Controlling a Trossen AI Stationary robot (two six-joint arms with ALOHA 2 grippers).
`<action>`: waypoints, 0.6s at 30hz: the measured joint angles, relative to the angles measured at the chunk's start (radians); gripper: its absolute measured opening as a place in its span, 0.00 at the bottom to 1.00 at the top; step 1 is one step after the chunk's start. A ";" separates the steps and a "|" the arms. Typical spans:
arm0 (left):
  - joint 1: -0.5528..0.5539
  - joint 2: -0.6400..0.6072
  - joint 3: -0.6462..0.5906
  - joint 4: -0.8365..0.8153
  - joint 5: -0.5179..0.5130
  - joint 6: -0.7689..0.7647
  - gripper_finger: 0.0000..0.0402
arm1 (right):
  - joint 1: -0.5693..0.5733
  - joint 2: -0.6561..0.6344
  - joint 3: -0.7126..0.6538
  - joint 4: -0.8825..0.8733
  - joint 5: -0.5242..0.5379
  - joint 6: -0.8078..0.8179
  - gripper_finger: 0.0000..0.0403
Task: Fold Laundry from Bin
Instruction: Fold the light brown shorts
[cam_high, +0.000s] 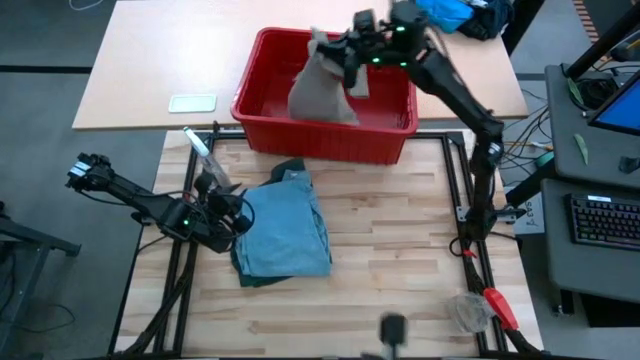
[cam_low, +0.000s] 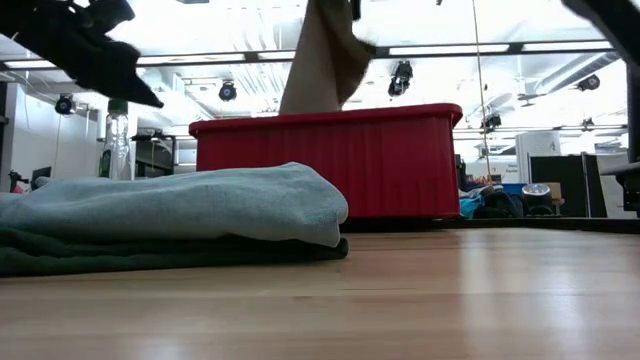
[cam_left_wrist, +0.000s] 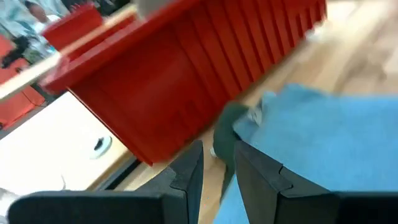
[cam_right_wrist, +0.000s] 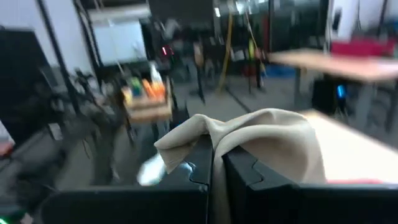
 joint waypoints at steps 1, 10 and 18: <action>0.000 0.000 0.000 0.019 -0.022 0.004 0.19 | 0.007 -0.024 0.000 0.013 0.000 0.010 0.02; 0.000 0.001 0.052 0.225 -0.028 0.255 0.26 | 0.114 -0.210 0.002 0.070 -0.001 0.040 0.02; 0.000 0.002 0.079 0.477 -0.006 0.506 0.38 | 0.269 -0.310 0.002 0.031 -0.011 0.039 0.02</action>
